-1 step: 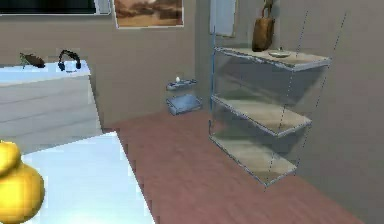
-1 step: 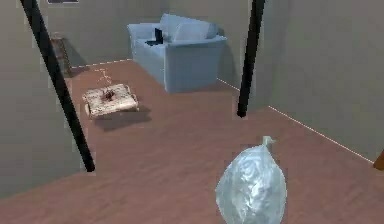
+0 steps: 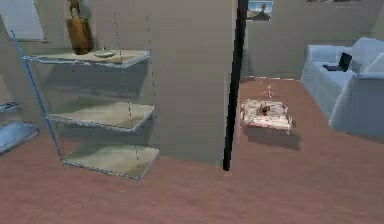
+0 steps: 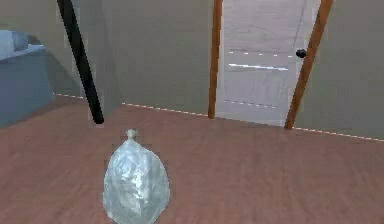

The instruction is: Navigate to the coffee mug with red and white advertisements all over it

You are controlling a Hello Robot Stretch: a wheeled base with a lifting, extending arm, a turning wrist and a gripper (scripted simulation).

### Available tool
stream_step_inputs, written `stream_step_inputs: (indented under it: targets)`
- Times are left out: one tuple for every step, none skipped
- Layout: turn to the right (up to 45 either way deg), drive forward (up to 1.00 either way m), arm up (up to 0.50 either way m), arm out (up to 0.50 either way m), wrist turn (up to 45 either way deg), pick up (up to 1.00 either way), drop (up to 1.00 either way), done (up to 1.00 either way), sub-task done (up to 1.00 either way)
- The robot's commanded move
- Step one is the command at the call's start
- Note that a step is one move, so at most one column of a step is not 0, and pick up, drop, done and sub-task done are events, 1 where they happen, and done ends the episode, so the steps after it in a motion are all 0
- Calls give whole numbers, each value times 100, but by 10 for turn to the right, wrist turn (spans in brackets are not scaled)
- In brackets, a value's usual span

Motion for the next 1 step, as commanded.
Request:
stream_step_inputs:
  targets:
    - [270,0,0,0,0,0,0,0,0]
